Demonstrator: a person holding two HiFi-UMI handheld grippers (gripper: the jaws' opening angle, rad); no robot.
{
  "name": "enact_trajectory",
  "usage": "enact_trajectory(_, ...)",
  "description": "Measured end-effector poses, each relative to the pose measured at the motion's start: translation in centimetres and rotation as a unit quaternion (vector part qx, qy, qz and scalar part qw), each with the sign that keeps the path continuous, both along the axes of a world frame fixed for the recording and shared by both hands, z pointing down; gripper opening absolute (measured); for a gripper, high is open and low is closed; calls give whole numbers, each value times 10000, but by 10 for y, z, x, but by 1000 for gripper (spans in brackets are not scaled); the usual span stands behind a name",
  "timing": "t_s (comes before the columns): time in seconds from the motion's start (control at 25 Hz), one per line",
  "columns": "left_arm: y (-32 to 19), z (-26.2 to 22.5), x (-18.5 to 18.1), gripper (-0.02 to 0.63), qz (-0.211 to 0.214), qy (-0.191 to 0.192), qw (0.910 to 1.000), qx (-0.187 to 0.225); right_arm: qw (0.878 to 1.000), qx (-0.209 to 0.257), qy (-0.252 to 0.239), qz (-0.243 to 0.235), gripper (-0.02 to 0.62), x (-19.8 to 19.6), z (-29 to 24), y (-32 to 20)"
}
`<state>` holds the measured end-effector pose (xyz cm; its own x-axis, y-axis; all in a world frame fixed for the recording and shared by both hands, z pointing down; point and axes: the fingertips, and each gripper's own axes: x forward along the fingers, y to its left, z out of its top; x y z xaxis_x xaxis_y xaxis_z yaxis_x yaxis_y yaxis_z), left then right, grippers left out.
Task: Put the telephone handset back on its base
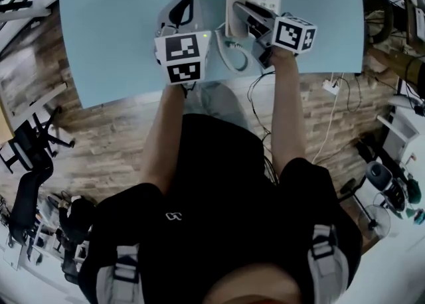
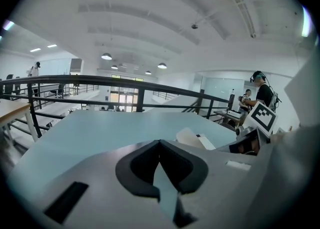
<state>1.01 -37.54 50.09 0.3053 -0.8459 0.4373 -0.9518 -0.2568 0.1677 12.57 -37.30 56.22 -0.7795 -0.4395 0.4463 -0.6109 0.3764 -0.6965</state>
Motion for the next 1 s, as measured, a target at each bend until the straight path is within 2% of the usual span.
enact_trajectory(0.12,2,3,-1,0,-15,-2,10000,-48,9997,-144,-194,43,78,-3,5,0)
enact_trajectory(0.28,1,4,2,0,-20,135,9999,-85,9962,-50,-861,-96,80,-14,-3,-1)
enact_trajectory(0.36,1,3,3,0,-17,152,9999,-62,9952,-7,-974,-74,81,-13,-3,-1)
enact_trajectory(0.44,2,1,6,0,4,160,9999,-42,9970,10,-776,9,86,-7,2,-1)
enact_trajectory(0.52,3,0,9,0,22,158,9999,-33,9994,67,-301,125,96,4,9,-1)
enact_trajectory(0.64,4,-1,13,0,42,164,9999,-25,9989,287,288,227,147,13,11,-4)
enact_trajectory(0.76,4,-2,14,0,53,177,9998,-7,9955,500,702,405,136,21,10,-7)
enact_trajectory(1.0,9,-5,16,0,48,172,9998,22,9920,623,864,671,131,21,8,-4)
